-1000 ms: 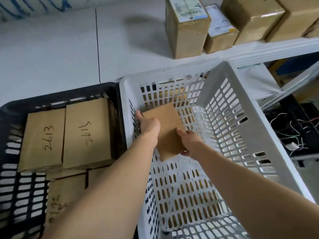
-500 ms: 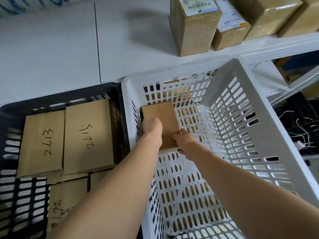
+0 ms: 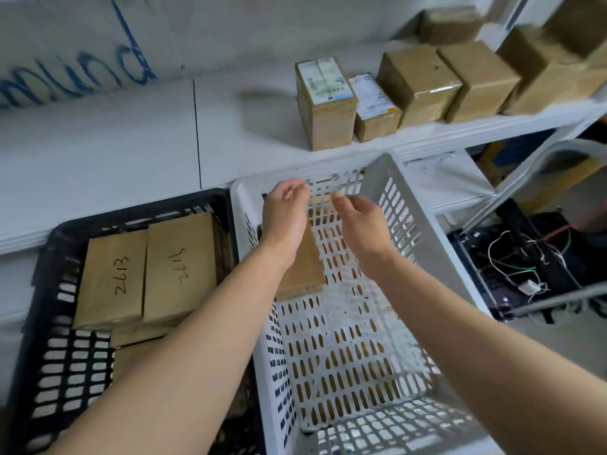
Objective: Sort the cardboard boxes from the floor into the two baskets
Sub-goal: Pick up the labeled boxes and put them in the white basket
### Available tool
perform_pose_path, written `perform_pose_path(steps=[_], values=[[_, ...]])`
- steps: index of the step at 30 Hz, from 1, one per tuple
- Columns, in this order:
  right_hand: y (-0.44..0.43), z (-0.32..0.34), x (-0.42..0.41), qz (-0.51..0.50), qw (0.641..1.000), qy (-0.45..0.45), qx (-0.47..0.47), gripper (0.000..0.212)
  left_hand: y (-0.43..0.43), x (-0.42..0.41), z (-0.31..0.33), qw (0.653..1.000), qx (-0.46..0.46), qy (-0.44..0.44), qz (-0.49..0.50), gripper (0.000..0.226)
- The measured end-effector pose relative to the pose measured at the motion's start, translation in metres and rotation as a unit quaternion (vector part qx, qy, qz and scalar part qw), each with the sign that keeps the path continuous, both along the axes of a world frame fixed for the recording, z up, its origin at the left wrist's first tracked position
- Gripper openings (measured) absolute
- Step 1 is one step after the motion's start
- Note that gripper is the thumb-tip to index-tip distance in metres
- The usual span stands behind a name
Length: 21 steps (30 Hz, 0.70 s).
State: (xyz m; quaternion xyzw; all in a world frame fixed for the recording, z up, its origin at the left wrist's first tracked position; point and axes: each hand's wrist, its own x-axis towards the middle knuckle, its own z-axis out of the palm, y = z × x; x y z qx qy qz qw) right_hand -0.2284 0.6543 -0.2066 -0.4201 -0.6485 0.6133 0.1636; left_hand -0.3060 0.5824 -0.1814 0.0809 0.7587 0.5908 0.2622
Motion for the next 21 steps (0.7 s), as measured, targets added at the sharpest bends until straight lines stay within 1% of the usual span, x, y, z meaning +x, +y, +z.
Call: perform_pose_path(steps=[2,4,6,8,10,11,13,14,17,21], values=[[-0.006,0.031,0.019,-0.012,0.999,0.033,0.003,0.041,-0.001,0.013,0.022,0.997,0.039,0.048,-0.039,0.026],[-0.011,0.057,0.040,-0.035,0.996,0.077,0.000,0.043,-0.002,0.028,0.044,0.990,0.084,0.077,-0.083,0.024],[-0.017,0.080,0.065,-0.069,0.991,0.112,0.005,0.041,-0.003,0.047,0.066,0.978,0.130,0.098,-0.130,0.017],[-0.023,0.102,0.091,-0.104,0.986,0.130,0.025,0.033,-0.004,0.068,0.088,0.962,0.175,0.105,-0.183,0.010],[-0.033,0.120,0.119,-0.153,0.977,0.146,0.041,0.024,-0.007,0.089,0.107,0.940,0.207,0.114,-0.246,0.009],[-0.038,0.128,0.133,-0.181,0.971,0.148,0.051,0.024,-0.008,0.100,0.114,0.929,0.219,0.115,-0.276,0.013],[-0.052,0.139,0.161,-0.234,0.958,0.145,0.082,0.032,-0.013,0.126,0.125,0.907,0.243,0.106,-0.329,0.020],[-0.060,0.142,0.176,-0.264,0.950,0.139,0.094,0.033,-0.016,0.140,0.128,0.896,0.254,0.091,-0.354,0.019],[-0.087,0.146,0.227,-0.353,0.920,0.109,0.129,0.030,-0.027,0.188,0.130,0.859,0.266,0.050,-0.434,0.014],[-0.131,0.152,0.307,-0.470,0.867,0.079,0.149,0.027,-0.043,0.260,0.125,0.810,0.266,0.002,-0.522,0.024]])
